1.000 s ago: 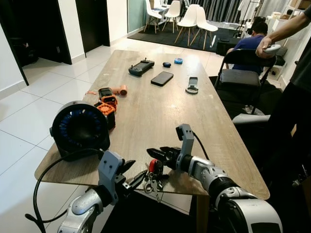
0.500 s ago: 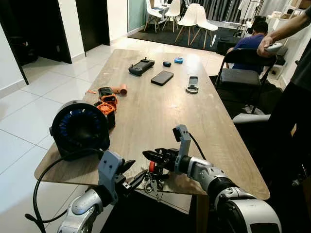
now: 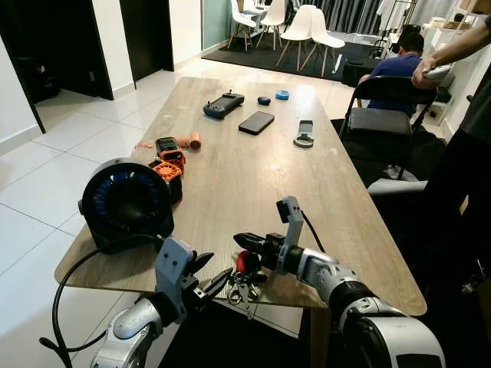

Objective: Hang keys on a hook

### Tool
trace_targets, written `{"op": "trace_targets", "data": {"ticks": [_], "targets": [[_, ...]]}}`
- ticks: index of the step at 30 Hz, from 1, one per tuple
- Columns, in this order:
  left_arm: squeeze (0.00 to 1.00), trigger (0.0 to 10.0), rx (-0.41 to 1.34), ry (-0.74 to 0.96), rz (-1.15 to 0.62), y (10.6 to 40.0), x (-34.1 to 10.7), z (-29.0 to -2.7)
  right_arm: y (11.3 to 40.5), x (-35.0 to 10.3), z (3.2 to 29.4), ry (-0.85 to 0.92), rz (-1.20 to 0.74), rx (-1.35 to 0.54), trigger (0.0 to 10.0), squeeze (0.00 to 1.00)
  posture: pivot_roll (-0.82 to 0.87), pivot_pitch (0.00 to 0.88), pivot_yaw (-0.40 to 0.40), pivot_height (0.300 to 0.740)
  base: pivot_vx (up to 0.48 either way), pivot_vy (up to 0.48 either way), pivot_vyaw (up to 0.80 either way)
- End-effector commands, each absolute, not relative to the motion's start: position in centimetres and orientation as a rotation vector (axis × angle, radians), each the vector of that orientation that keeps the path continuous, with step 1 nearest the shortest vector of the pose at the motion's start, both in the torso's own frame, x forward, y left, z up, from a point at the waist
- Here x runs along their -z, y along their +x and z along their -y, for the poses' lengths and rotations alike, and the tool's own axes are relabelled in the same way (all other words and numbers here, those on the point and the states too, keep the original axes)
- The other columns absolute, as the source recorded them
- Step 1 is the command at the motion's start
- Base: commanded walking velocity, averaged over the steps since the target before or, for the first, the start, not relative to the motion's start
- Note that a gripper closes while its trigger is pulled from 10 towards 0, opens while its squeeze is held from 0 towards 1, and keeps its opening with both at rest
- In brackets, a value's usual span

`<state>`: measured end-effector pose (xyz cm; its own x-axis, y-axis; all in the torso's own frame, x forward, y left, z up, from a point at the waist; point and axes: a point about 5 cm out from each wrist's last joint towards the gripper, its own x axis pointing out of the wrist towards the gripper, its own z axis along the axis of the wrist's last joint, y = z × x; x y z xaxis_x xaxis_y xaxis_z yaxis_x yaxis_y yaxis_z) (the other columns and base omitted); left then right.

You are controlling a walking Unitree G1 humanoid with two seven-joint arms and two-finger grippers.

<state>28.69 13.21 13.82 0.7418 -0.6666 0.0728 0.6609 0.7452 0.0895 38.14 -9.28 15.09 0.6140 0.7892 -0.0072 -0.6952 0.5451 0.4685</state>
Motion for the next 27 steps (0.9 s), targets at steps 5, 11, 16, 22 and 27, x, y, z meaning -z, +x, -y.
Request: {"op": "trace_targets", "data": {"ticks": [5,11,16,22,27], "targets": [[0.00,10.0,0.733,0.078,0.099,28.7,-13.7,-13.2,37.8,-14.2,10.0,0.477,-0.240,-0.864,0.0,0.00,0.08,0.167,-0.036,0.740,0.000,0.000,0.00],[0.00,10.0,0.728,0.077,0.106,29.0,-13.9,-13.3,38.4,-15.8,10.2,0.505,-0.140,-0.853,0.0,0.00,0.08,0.157,-0.034,0.740,0.000,0.000,0.00],[0.00,10.0,0.702,0.062,0.122,29.3,-14.3,-13.8,39.7,-20.5,11.6,0.464,0.106,-0.766,0.0,0.00,0.07,0.143,-0.035,0.740,0.000,0.000,0.00],[0.00,10.0,0.700,0.062,0.128,29.4,-14.5,-13.9,40.1,-23.9,13.6,0.338,0.280,-0.639,0.0,0.00,0.07,0.132,-0.030,0.740,0.000,0.000,0.00],[0.00,10.0,0.704,0.051,0.137,29.7,-14.6,-13.8,39.8,-26.0,15.2,0.213,0.388,-0.548,0.0,0.00,0.06,0.114,-0.021,0.740,0.000,0.000,0.00]]}}
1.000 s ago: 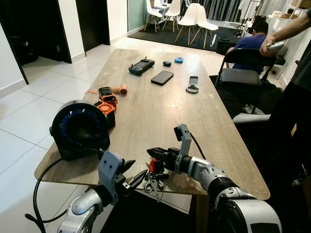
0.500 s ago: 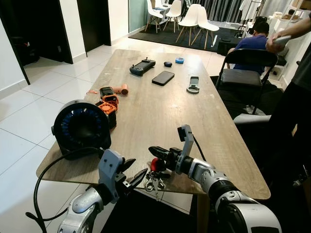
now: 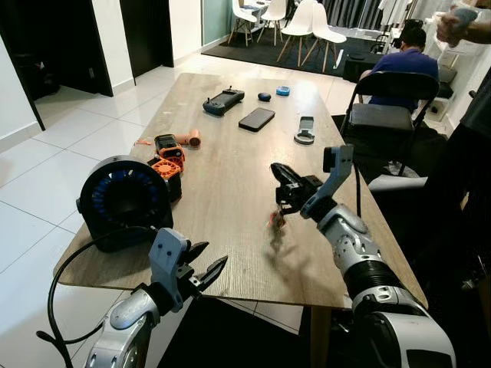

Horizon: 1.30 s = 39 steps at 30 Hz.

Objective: Hang keys on a hook

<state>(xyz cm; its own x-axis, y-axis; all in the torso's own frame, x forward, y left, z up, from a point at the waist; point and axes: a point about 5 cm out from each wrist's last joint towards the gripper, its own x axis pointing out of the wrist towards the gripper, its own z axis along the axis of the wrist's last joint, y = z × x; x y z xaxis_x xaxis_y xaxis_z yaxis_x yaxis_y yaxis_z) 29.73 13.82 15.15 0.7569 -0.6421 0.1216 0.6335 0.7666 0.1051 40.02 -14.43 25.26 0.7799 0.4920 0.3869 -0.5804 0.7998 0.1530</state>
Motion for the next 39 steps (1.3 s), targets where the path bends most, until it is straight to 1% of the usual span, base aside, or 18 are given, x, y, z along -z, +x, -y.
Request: {"op": "trace_targets", "data": {"ticks": [1,6,16,21,24,26,27,29,31,32,33,34,35,39], "targets": [[0.00,10.0,0.704,0.051,0.137,29.7,-14.6,-13.8,39.8,-26.0,15.2,0.213,0.388,-0.548,0.0,0.00,0.06,0.114,-0.021,0.740,0.000,0.000,0.00],[0.00,10.0,0.717,0.031,0.141,29.9,-14.8,-13.7,39.5,-26.9,16.4,0.187,0.426,-0.483,0.0,0.00,0.06,0.104,-0.018,0.740,0.000,0.000,0.00],[0.00,10.0,0.717,0.030,0.139,29.9,-14.8,-14.0,39.2,-27.3,16.4,0.213,0.443,-0.478,0.0,0.00,0.06,0.094,-0.018,0.740,0.000,0.000,0.00],[0.00,10.0,0.764,0.035,0.131,29.8,-15.0,-13.8,39.3,-27.4,16.2,0.209,0.436,-0.478,0.0,0.00,0.06,0.094,-0.017,0.740,0.000,0.000,0.00],[0.00,10.0,0.847,0.030,0.121,29.4,-15.3,-12.9,39.4,-27.3,16.4,0.216,0.428,-0.437,0.0,0.00,0.06,0.095,-0.017,0.740,0.000,0.000,0.00],[0.00,10.0,0.847,0.030,0.121,29.4,-15.3,-12.9,39.4,-27.3,16.4,0.216,0.428,-0.437,0.0,0.00,0.06,0.095,-0.017,0.740,0.000,0.000,0.00],[0.00,10.0,0.880,0.058,0.102,29.1,-14.9,-12.5,39.7,-26.6,16.5,0.212,0.396,-0.402,0.0,0.00,0.06,0.096,-0.018,0.740,0.000,0.000,0.00],[0.00,10.0,0.899,0.076,0.080,28.9,-14.4,-12.4,39.7,-26.1,15.9,0.247,0.365,-0.442,0.0,0.00,0.06,0.096,-0.018,0.740,0.000,0.000,0.00],[0.00,10.0,0.914,0.081,0.064,28.7,-14.1,-12.4,39.4,-25.5,14.6,0.274,0.325,-0.548,0.0,0.00,0.06,0.097,-0.018,0.740,0.000,0.000,0.00],[0.00,10.0,0.914,0.081,0.064,28.7,-14.1,-12.4,39.4,-25.5,14.6,0.274,0.325,-0.548,0.0,0.00,0.06,0.097,-0.018,0.740,0.000,0.000,0.00],[0.00,10.0,0.916,0.081,0.060,28.6,-14.0,-12.4,39.2,-25.2,14.0,0.279,0.313,-0.588,0.0,0.00,0.06,0.099,-0.020,0.740,0.000,0.000,0.00],[0.00,10.0,0.916,0.081,0.060,28.6,-14.0,-12.4,39.2,-25.2,14.0,0.279,0.313,-0.588,0.0,0.00,0.06,0.099,-0.020,0.740,0.000,0.000,0.00],[0.00,10.0,0.918,0.082,0.051,28.5,-13.9,-12.6,38.9,-24.7,13.5,0.283,0.299,-0.616,0.0,0.00,0.07,0.100,-0.021,0.740,0.000,0.000,0.00],[0.00,10.0,0.917,0.086,0.043,28.5,-13.8,-12.7,39.1,-24.2,13.8,0.265,0.280,-0.583,0.0,0.00,0.07,0.103,-0.022,0.740,0.000,0.000,0.00]]}}
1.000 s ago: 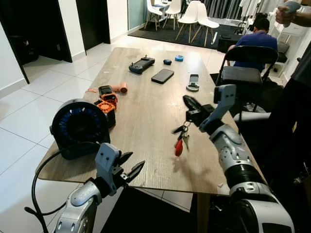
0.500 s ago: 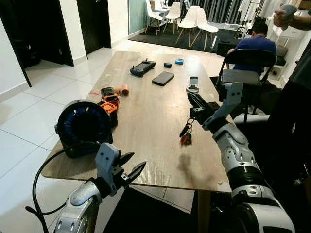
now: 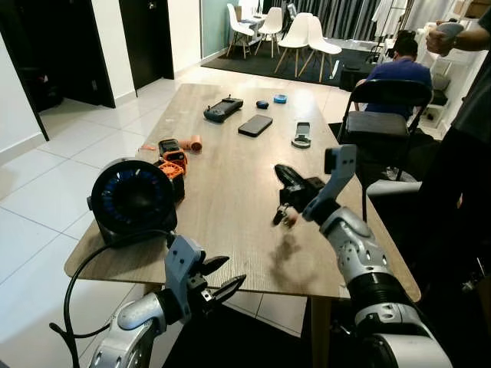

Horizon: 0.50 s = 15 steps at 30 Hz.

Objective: Hang keys on a hook

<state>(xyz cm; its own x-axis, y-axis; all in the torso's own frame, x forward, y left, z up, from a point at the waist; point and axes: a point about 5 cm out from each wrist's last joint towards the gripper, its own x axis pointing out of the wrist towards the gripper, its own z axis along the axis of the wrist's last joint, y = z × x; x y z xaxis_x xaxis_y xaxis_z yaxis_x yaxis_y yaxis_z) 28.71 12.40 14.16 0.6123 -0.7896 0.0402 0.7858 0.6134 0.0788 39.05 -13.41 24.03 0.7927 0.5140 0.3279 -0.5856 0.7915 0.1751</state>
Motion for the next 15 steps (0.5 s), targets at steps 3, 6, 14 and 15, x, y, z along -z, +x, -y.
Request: {"op": "trace_targets", "data": {"ticks": [3,6,14,15], "targets": [[0.00,10.0,0.890,0.096,0.044,28.7,-13.8,-12.9,39.3,-23.8,14.2,0.211,0.263,-0.549,0.0,0.00,0.07,0.108,-0.020,0.740,0.000,0.000,0.00],[0.00,10.0,0.873,0.103,0.045,28.8,-13.7,-13.1,39.4,-23.7,14.3,0.204,0.260,-0.541,0.0,0.00,0.07,0.108,-0.020,0.740,0.000,0.000,0.00],[0.00,10.0,0.822,0.089,0.087,29.4,-14.2,-13.1,39.3,-22.5,12.9,0.197,0.213,-0.579,10.0,0.00,0.07,0.112,-0.023,0.740,0.000,0.000,0.00],[0.00,10.0,0.822,0.089,0.087,29.4,-14.2,-13.1,39.3,-22.5,12.9,0.197,0.213,-0.579,10.0,0.00,0.07,0.112,-0.023,0.740,0.000,0.000,0.00]]}}
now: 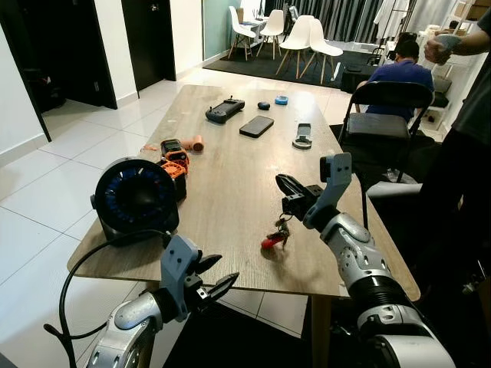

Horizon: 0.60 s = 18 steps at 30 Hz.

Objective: Hang keys on a hook

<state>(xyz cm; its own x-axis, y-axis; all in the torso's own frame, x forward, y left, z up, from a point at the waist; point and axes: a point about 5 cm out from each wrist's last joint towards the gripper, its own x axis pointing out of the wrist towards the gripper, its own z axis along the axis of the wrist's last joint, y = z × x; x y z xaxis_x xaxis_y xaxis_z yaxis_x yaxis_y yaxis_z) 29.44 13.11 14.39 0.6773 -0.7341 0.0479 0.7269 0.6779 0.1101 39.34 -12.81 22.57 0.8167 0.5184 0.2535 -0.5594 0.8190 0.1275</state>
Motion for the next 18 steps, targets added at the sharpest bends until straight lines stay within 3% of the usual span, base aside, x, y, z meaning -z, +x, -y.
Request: {"op": "trace_targets", "data": {"ticks": [1,15,16,17,18], "targets": [[0.00,10.0,0.816,0.070,0.106,29.43,-14.45,-12.92,39.29,-22.13,12.70,0.202,0.201,-0.579,10.0,0.00,0.07,0.112,-0.023,0.740,0.000,0.000,0.00],[0.00,10.0,0.790,0.009,0.174,29.51,-15.41,-12.71,39.35,-22.07,11.98,0.212,0.208,-0.586,10.0,0.00,0.07,0.113,-0.024,0.740,0.000,0.000,0.00],[0.00,10.0,0.790,0.008,0.174,29.53,-15.40,-12.69,39.33,-22.02,11.99,0.212,0.206,-0.588,10.0,0.08,0.07,0.113,-0.024,0.740,0.000,0.000,0.00],[0.00,10.0,0.790,0.008,0.174,29.53,-15.40,-12.69,39.33,-22.02,11.99,0.212,0.206,-0.588,10.0,0.08,0.07,0.113,-0.024,0.740,0.000,0.000,0.00],[0.00,10.0,0.791,0.008,0.174,29.51,-15.40,-12.68,39.32,-21.98,12.02,0.211,0.204,-0.589,10.0,0.57,0.07,0.114,-0.022,0.740,0.000,0.000,0.00]]}}
